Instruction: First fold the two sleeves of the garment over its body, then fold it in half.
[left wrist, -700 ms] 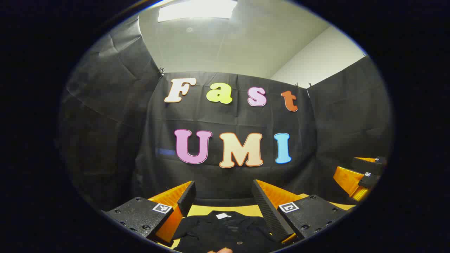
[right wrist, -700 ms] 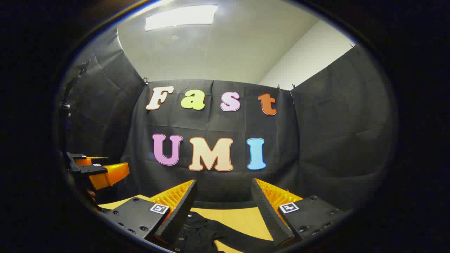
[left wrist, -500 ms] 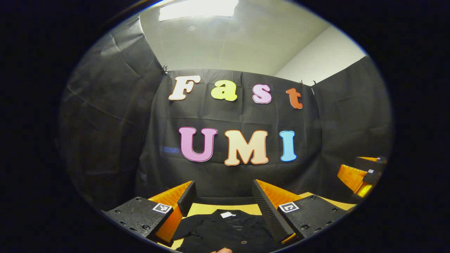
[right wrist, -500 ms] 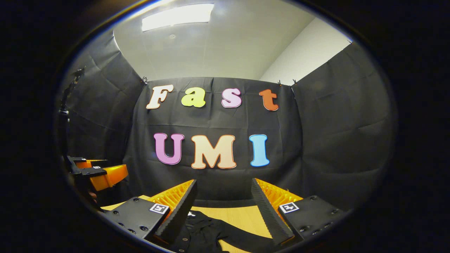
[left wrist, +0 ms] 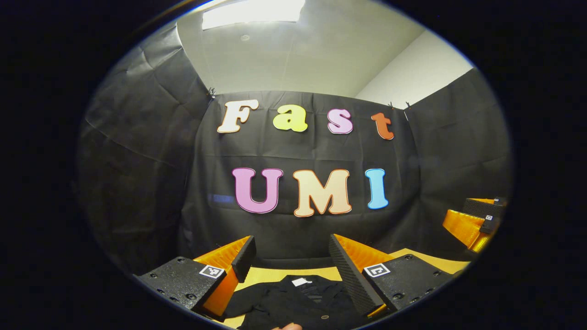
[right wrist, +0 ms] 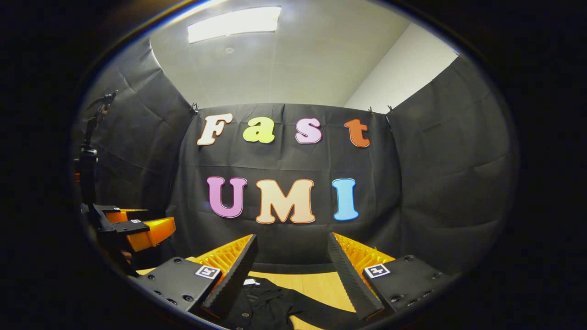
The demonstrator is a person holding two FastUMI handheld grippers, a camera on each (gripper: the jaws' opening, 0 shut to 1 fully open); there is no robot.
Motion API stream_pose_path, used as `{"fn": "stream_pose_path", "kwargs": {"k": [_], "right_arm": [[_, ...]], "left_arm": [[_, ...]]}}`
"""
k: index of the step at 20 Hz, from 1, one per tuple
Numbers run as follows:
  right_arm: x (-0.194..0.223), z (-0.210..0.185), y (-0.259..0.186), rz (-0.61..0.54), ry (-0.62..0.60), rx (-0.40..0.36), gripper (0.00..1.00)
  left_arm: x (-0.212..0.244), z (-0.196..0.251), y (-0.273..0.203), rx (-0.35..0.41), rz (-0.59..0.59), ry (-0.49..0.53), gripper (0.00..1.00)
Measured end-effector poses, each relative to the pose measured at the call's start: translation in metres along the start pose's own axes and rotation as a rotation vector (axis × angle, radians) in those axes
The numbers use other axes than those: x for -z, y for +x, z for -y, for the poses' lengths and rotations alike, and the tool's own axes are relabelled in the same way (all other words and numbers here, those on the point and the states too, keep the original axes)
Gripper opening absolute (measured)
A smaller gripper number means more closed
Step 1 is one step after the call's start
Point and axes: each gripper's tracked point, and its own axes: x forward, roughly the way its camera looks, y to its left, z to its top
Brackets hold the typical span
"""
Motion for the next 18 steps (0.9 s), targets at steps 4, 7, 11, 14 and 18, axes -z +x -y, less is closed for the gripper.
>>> {"fn": "stream_pose_path", "kwargs": {"k": [4,7,11,14,18], "right_arm": [[0.004,0.0,0.0,-0.009,0.005,0.002,0.98],[0.011,-0.003,0.003,-0.028,0.012,-0.009,0.98],[0.015,-0.01,0.005,-0.041,0.017,-0.035,0.98],[0.017,-0.009,0.006,-0.044,0.007,-0.043,0.98],[0.029,0.01,0.008,-0.071,0.001,-0.021,0.98]], "left_arm": [[-0.001,-0.003,-0.001,-0.006,0.005,-0.002,0.95],[0.002,-0.007,-0.004,-0.018,0.001,-0.003,0.95],[0.005,-0.012,-0.007,-0.037,-0.009,0.002,0.95],[0.006,-0.014,-0.007,-0.046,-0.01,0.002,0.95],[0.006,-0.012,-0.007,-0.052,-0.012,0.008,0.95]]}}
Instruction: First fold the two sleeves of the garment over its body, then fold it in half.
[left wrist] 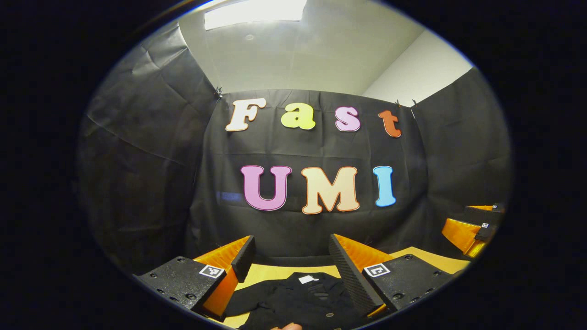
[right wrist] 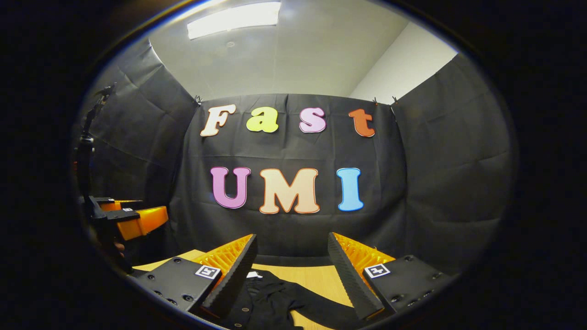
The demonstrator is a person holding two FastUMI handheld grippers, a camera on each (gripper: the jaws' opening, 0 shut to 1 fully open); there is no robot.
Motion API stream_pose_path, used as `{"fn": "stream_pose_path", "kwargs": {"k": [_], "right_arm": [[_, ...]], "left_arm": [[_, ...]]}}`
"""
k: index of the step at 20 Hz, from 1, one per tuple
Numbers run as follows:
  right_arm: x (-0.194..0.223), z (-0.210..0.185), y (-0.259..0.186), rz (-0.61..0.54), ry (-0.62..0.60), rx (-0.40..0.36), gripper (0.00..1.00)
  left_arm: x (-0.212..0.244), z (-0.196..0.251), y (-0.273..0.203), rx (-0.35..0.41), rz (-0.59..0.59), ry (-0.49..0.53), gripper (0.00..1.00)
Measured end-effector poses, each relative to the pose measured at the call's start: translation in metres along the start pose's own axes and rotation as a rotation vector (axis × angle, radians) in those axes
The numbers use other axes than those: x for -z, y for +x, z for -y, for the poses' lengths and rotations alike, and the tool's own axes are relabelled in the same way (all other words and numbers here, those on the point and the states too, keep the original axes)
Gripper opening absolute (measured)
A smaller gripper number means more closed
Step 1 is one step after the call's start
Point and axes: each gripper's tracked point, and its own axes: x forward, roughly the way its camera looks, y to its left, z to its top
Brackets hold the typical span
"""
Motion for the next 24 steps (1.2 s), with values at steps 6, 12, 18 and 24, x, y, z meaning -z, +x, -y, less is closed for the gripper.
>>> {"fn": "stream_pose_path", "kwargs": {"k": [6,12,18,24], "right_arm": [[0.035,0.072,0.006,-0.069,-0.052,0.099,0.98],[0.118,0.173,0.006,-0.251,-0.118,0.22,0.98],[0.252,0.242,-0.015,-0.567,-0.079,0.238,0.98],[0.341,0.27,-0.046,-0.788,-0.014,0.224,0.98]], "left_arm": [[-0.006,0.008,0.0,-0.005,0.014,0.019,0.95],[-0.005,0.014,-0.003,-0.048,0.003,0.038,0.95],[-0.008,0.037,-0.01,-0.082,-0.002,0.071,0.95],[-0.001,0.059,-0.022,-0.118,-0.025,0.086,0.95]]}}
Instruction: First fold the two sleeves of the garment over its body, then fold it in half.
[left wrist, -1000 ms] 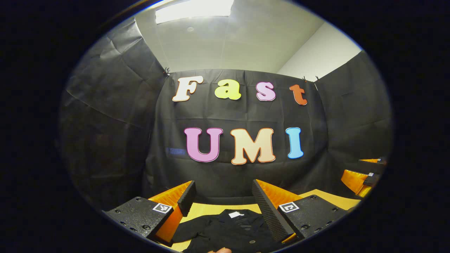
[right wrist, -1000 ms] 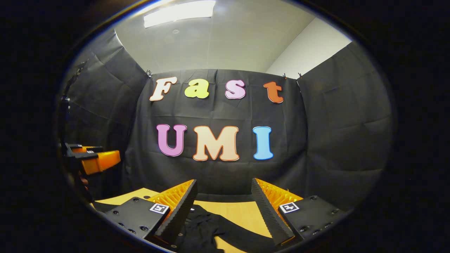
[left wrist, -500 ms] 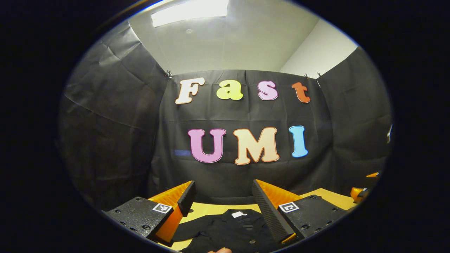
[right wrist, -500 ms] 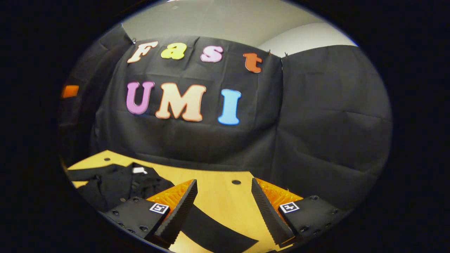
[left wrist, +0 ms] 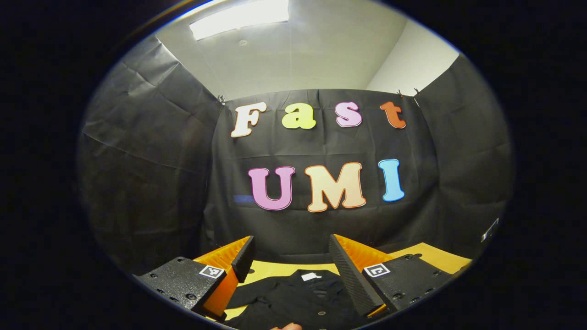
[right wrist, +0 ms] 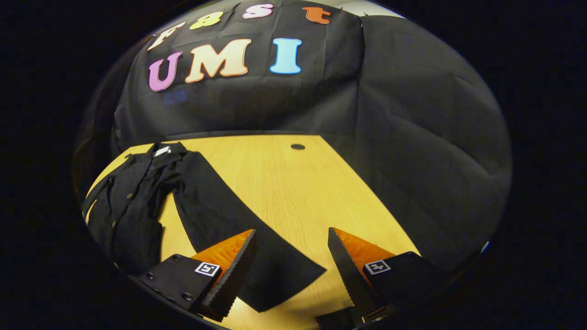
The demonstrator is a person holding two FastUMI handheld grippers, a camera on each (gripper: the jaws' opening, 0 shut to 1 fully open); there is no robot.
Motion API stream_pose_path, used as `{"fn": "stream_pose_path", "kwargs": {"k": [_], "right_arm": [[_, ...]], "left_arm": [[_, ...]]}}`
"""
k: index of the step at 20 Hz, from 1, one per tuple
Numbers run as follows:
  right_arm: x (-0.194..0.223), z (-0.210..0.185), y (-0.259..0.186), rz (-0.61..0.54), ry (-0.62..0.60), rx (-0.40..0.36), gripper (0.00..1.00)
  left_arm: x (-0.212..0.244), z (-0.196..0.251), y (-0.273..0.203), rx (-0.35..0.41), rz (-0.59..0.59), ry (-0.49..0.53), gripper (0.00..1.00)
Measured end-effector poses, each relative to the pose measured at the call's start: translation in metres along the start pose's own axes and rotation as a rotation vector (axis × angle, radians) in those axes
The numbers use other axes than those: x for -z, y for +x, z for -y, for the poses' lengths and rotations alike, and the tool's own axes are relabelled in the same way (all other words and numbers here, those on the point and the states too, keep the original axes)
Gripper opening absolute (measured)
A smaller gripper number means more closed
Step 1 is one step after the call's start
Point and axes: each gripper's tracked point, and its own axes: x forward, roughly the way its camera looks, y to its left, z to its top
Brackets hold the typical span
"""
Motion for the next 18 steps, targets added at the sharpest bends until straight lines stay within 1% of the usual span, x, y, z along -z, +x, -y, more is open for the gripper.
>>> {"fn": "stream_pose_path", "kwargs": {"k": [2,3,6,7,8,9,10,12,13,14,15,16,18], "right_arm": [[0.018,0.002,0.012,-0.069,0.018,-0.009,1.0],[0.028,0.003,0.015,-0.099,0.027,-0.012,0.98],[0.058,0.007,0.017,-0.188,0.047,-0.033,0.98],[0.058,0.006,0.018,-0.186,0.071,-0.05,0.98],[0.055,0.007,0.019,-0.177,0.088,-0.056,1.0],[0.056,0.006,0.021,-0.18,0.079,-0.07,0.94],[0.055,0.0,0.021,-0.174,0.062,-0.099,0.87],[0.053,-0.015,0.022,-0.176,0.061,-0.165,0.55],[0.053,-0.02,0.021,-0.19,0.086,-0.17,0.39],[0.052,-0.021,0.019,-0.184,0.117,-0.153,0.23],[0.049,-0.028,0.018,-0.183,0.143,-0.157,0.07],[0.041,-0.038,0.013,-0.168,0.164,-0.161,0.07],[0.018,-0.061,0.003,-0.135,0.173,-0.177,0.07]], "left_arm": [[0.002,0.003,-0.007,-0.01,-0.005,0.01,0.94],[0.004,0.005,-0.009,-0.012,-0.008,0.015,0.96],[0.004,0.009,-0.011,-0.014,-0.018,0.029,0.95],[0.003,0.009,-0.013,-0.014,-0.014,0.032,0.95],[0.001,0.009,-0.013,-0.016,-0.009,0.036,0.95],[0.002,0.007,-0.014,-0.015,-0.007,0.036,0.95],[0.003,0.006,-0.014,-0.012,-0.009,0.033,0.95],[0.008,0.001,-0.014,-0.014,-0.013,0.022,0.95],[0.011,-0.006,-0.015,-0.02,-0.017,0.015,0.95],[0.014,-0.013,-0.014,-0.025,-0.021,0.005,0.93],[0.015,-0.021,-0.014,-0.031,-0.025,-0.002,0.91],[0.016,-0.031,-0.013,-0.037,-0.023,-0.003,0.89],[0.017,-0.057,-0.012,-0.064,-0.025,0.009,0.95]]}}
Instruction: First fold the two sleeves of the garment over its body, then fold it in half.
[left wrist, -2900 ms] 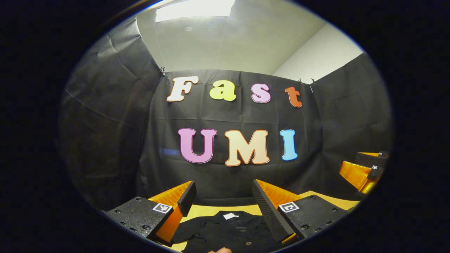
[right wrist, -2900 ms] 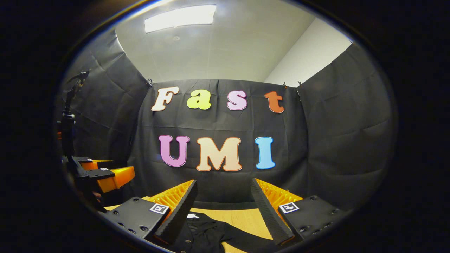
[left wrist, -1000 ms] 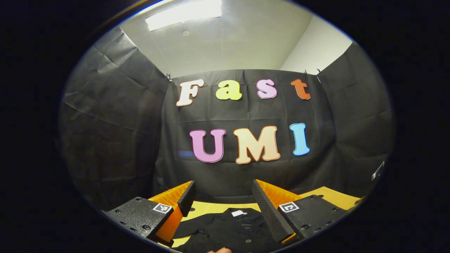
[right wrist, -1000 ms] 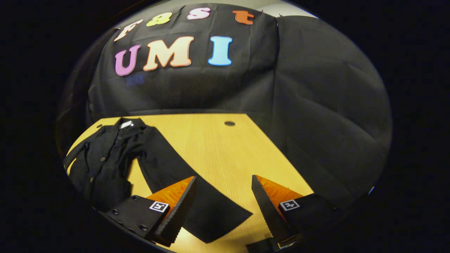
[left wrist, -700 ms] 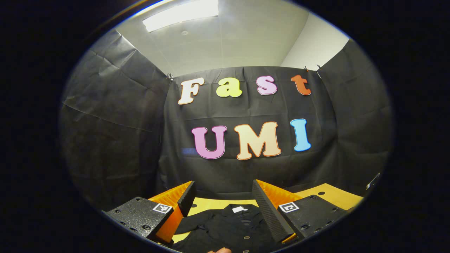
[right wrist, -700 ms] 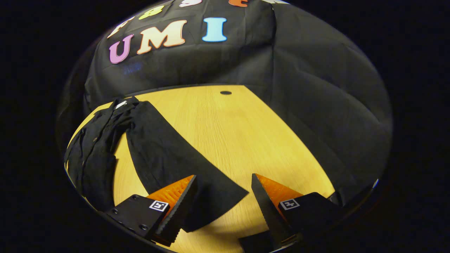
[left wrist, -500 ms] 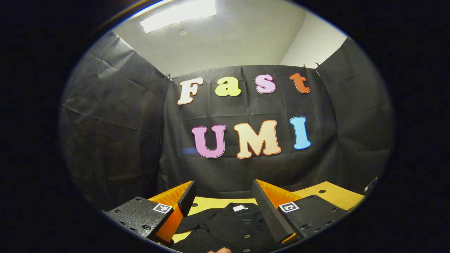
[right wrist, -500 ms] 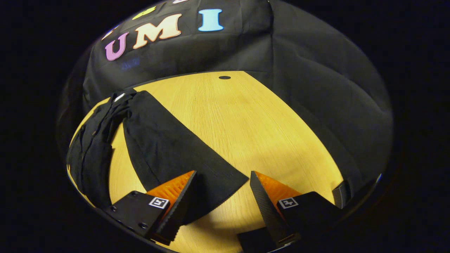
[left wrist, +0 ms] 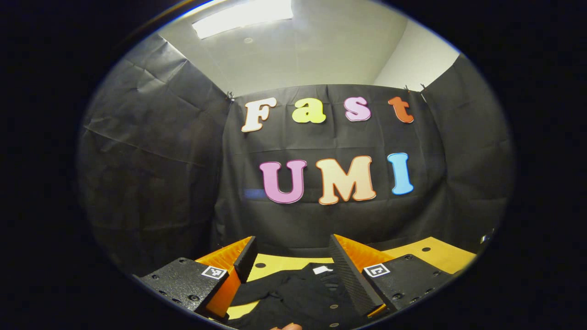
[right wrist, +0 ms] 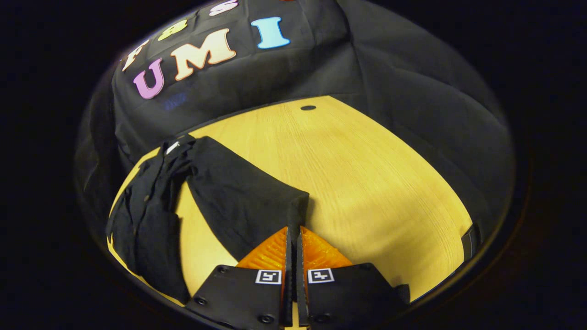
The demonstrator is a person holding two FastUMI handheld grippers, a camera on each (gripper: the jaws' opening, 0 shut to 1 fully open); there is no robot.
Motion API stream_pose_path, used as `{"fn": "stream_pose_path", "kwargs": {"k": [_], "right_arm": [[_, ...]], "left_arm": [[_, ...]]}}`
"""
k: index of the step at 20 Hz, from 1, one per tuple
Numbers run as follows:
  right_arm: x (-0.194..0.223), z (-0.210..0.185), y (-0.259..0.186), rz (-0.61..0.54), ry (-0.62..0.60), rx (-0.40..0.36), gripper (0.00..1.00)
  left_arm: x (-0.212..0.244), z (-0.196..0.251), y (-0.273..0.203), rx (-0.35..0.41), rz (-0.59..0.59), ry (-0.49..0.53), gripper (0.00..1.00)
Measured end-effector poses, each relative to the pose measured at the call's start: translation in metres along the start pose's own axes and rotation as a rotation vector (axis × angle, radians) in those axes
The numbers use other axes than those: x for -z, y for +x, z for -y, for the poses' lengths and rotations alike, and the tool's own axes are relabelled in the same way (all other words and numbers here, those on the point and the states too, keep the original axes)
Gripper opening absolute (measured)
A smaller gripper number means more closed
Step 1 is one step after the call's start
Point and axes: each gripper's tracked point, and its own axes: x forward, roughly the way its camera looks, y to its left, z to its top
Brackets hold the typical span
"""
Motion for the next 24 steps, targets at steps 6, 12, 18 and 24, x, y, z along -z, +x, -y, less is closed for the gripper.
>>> {"fn": "stream_pose_path", "kwargs": {"k": [6,12,18,24], "right_arm": [[-0.078,-0.118,-0.026,0.166,-0.107,-0.105,0.07],[-0.12,-0.247,-0.025,0.248,-0.209,-0.226,0.06],[-0.124,-0.338,-0.014,0.261,-0.292,-0.303,0.06],[-0.113,-0.411,0.0,0.264,-0.339,-0.34,0.06]], "left_arm": [[0.016,-0.063,0.015,-0.058,-0.027,-0.008,0.95],[0.041,-0.133,0.024,-0.128,-0.066,-0.004,0.95],[0.066,-0.194,0.024,-0.208,-0.111,-0.008,0.95],[0.09,-0.238,0.032,-0.209,-0.153,0.029,0.95]]}}
